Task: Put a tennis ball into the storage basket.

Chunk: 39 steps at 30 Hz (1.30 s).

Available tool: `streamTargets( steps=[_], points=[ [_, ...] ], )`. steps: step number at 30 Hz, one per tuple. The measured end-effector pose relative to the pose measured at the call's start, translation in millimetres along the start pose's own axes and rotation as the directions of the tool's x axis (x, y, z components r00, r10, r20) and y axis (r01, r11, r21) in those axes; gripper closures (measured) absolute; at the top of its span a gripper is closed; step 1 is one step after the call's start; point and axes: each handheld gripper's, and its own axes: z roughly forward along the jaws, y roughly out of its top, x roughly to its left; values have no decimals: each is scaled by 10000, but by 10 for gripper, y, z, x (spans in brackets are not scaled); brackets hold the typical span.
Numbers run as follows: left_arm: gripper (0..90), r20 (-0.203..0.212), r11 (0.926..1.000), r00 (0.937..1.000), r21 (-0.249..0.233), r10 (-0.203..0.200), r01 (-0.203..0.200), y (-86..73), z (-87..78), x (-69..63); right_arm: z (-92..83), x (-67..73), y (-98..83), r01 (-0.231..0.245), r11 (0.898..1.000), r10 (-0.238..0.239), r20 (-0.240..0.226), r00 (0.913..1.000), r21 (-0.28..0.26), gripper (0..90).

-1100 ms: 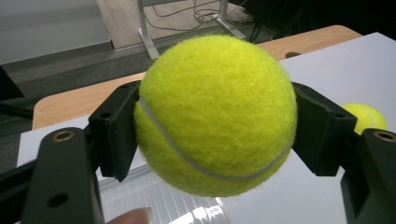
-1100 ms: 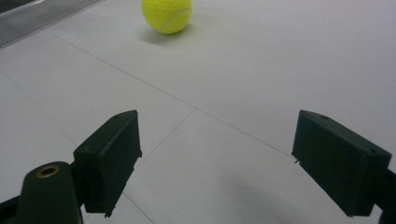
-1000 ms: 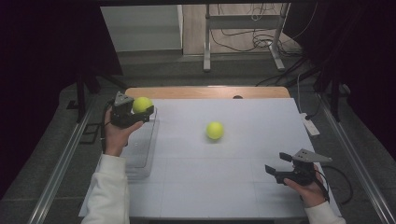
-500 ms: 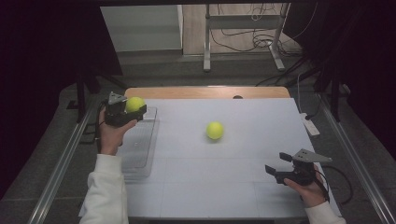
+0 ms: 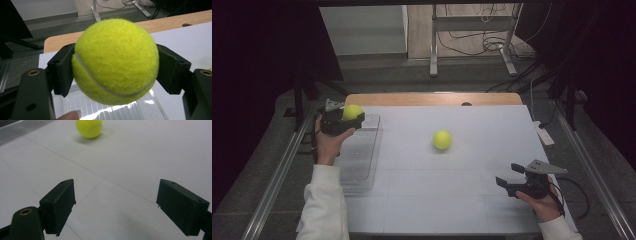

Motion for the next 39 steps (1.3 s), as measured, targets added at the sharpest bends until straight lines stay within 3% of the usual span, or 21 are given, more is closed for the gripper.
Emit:
streamTargets(
  steps=[20,39],
  points=[
    [261,-283,9972,9990,662,-338,356,-51,142,133,-6,-1,0,3,10000,-3,39,10000,20,154],
    [261,-501,9853,9974,1603,-520,594,-140,339,200,-11,2,-5,22,10000,-22,76,10000,22,153]
  ],
)
